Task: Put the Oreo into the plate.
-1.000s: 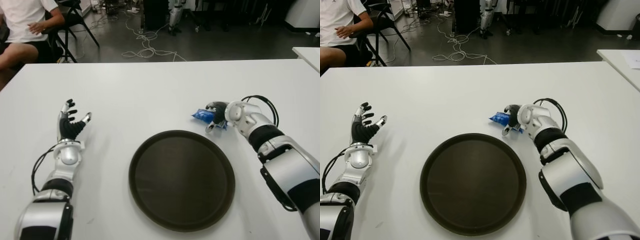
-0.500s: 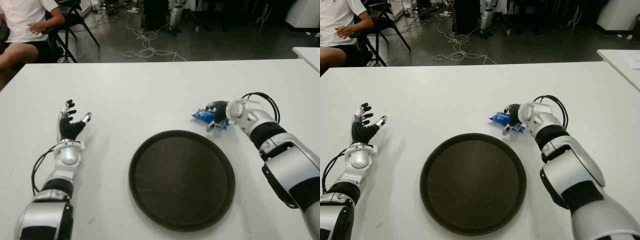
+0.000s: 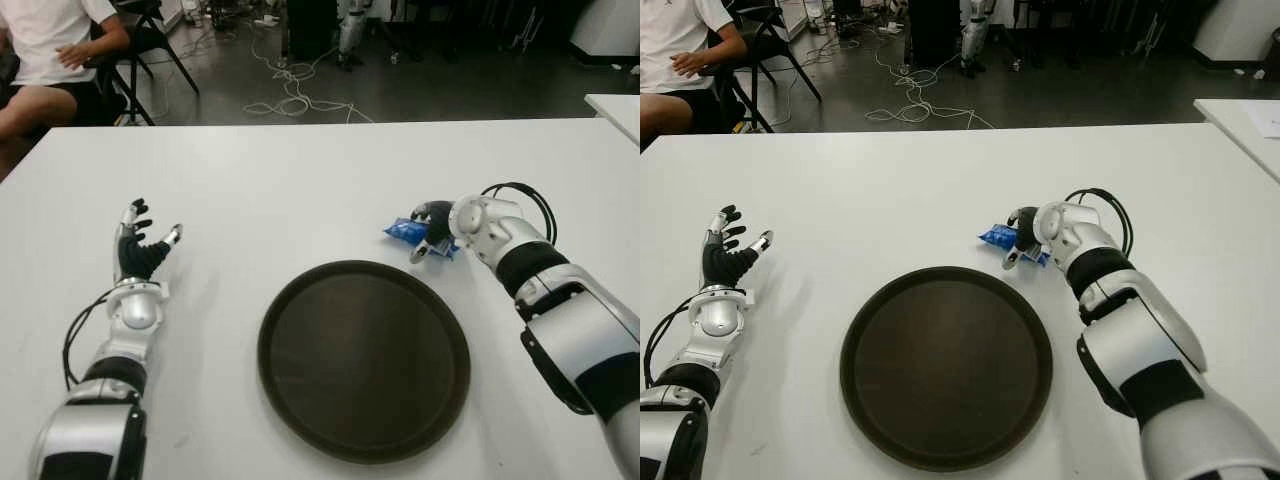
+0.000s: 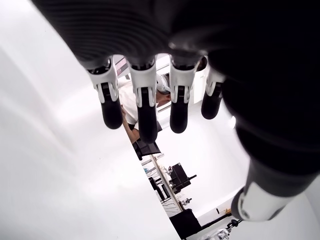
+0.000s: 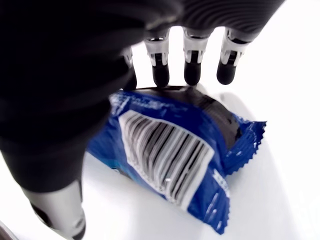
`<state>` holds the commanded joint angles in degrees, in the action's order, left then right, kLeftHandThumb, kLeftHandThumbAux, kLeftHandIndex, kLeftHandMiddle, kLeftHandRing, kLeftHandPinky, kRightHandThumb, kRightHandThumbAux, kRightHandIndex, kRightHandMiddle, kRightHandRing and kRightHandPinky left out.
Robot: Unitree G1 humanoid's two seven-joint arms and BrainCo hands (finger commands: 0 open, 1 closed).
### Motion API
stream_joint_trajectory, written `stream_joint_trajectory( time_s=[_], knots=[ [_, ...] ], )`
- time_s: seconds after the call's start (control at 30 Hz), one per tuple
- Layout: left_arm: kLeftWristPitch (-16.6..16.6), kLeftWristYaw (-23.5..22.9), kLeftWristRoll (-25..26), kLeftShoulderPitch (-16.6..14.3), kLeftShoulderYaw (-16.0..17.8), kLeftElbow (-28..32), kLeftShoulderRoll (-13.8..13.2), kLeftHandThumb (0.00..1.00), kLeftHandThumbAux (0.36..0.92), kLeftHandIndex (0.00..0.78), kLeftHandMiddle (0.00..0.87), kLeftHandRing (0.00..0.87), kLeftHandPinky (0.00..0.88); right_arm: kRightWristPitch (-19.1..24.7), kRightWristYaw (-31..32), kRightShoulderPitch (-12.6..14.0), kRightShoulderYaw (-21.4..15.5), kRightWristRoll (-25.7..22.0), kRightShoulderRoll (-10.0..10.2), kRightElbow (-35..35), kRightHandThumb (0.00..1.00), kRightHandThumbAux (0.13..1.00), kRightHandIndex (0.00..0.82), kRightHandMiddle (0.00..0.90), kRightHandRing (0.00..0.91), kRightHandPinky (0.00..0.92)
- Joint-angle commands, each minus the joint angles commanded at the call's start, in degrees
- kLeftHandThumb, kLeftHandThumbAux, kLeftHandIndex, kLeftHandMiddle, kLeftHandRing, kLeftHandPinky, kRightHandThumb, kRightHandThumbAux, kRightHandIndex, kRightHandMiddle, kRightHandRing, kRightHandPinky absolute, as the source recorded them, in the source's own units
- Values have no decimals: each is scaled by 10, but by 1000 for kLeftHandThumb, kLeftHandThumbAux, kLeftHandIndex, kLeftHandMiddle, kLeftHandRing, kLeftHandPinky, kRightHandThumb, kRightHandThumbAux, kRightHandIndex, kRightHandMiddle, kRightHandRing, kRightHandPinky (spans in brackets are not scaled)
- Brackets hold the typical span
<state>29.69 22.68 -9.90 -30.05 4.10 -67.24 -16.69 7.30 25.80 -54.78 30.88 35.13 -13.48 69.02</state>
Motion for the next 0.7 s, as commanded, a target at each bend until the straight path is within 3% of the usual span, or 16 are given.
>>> stream_joint_trajectory(
  time_s=[0.7],
  knots=[
    [-3, 0, -4, 1, -3, -1, -3, 170, 695, 101, 165, 185, 204, 0, -9, 3, -2, -1, -1, -6, 0, 791, 69, 96, 84, 13]
  ],
)
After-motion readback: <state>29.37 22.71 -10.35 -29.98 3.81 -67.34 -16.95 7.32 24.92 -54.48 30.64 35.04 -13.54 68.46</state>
